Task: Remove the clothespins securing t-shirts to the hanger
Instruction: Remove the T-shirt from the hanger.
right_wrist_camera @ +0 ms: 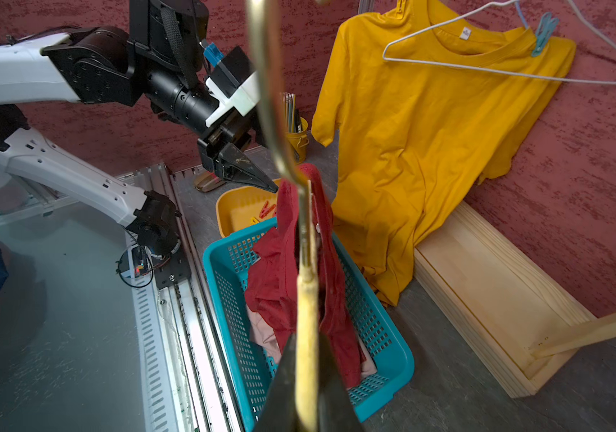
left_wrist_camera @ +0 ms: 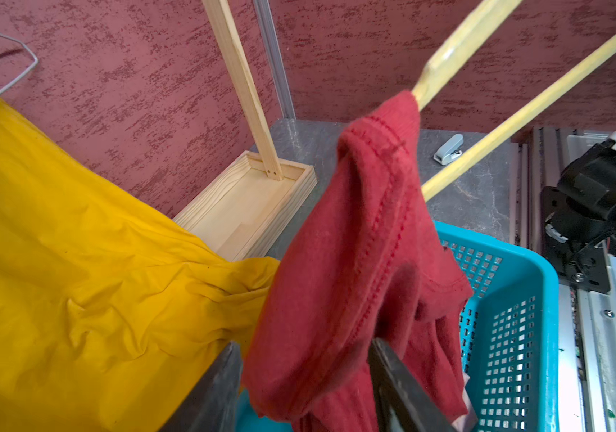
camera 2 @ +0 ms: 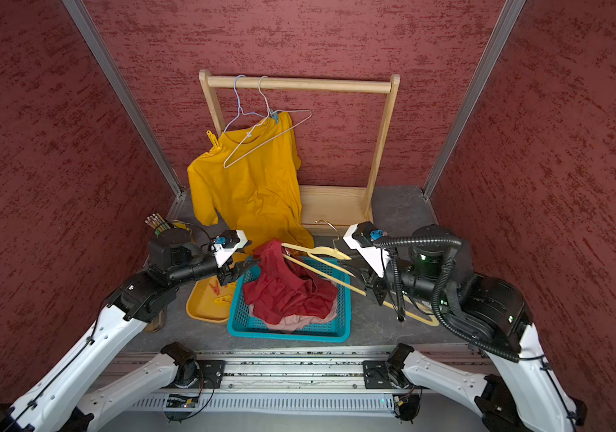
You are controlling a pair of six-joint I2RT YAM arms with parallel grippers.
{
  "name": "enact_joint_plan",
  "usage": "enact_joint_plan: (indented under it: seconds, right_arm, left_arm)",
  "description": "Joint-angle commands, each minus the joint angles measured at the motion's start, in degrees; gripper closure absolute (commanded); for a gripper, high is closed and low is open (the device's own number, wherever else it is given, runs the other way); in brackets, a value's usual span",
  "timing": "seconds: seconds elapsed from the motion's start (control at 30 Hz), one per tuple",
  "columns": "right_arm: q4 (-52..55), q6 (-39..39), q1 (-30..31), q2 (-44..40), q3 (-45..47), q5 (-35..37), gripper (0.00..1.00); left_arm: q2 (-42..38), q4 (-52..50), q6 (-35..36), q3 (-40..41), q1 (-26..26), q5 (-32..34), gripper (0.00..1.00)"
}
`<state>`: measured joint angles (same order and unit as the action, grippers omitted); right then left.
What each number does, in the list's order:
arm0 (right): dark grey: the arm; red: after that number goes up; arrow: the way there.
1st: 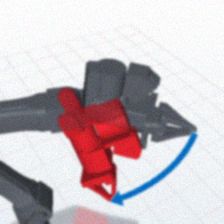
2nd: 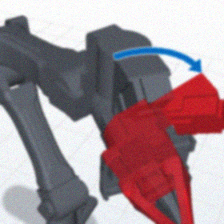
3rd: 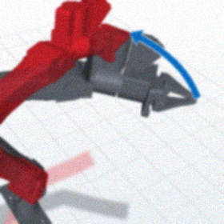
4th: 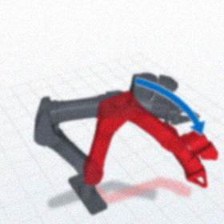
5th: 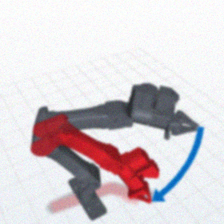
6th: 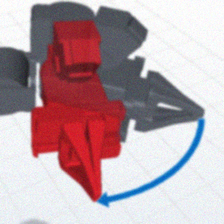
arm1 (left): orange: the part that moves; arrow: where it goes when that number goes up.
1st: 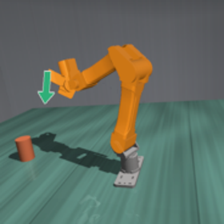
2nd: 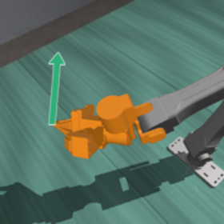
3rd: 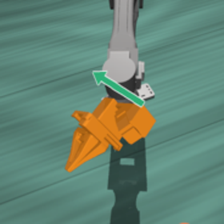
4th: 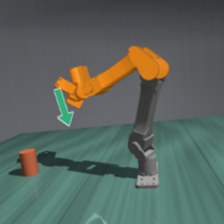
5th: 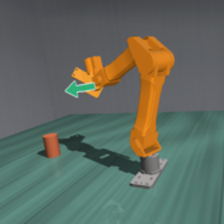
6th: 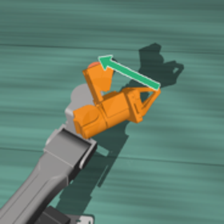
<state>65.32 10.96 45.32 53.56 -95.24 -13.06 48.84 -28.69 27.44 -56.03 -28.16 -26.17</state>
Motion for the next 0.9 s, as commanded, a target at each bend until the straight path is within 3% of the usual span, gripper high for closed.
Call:
enact_joint_plan:
  seconds: [0.0,0.17,0.37,0.5,0.63,0.77,0.87]
  right_arm:
    - [-2.75,-0.89,0.28,1.81,-0.04,-0.85,1.00]
    - [-1.31,-0.33,0.29,4.43,0.97,2.13,1.00]
    - [-2.75,-0.22,0.29,5.36,1.52,-0.34,1.00]
    - [-2.07,-0.06,0.29,5.72,1.65,0.29,1.00]
    - [-1.60,-0.06,0.29,4.86,1.39,1.61,1.00]
    - [-0.84,0.10,0.30,3.52,1.21,3.27,1.00]
    - [-0.25,0.15,0.29,2.89,0.98,3.57,1.00]
  left_arm:
    - [0.74,1.95,-1.42,0.42,0.46,-6.67,0.44]
    - [1.92,5.30,-4.95,1.91,-0.11,-10.21,0.43]
    - [6.25,8.70,-8.75,2.01,-2.22,-6.66,0.44]
    - [10.07,7.63,-8.86,-0.18,-3.37,-6.24,0.68]
    - [11.10,6.98,-8.66,-0.17,-3.41,-4.56,0.80]
    - [10.06,6.04,-8.28,1.32,-2.75,-2.52,1.00]
    - [8.55,5.08,-8.43,2.95,-1.08,-2.28,1.00]
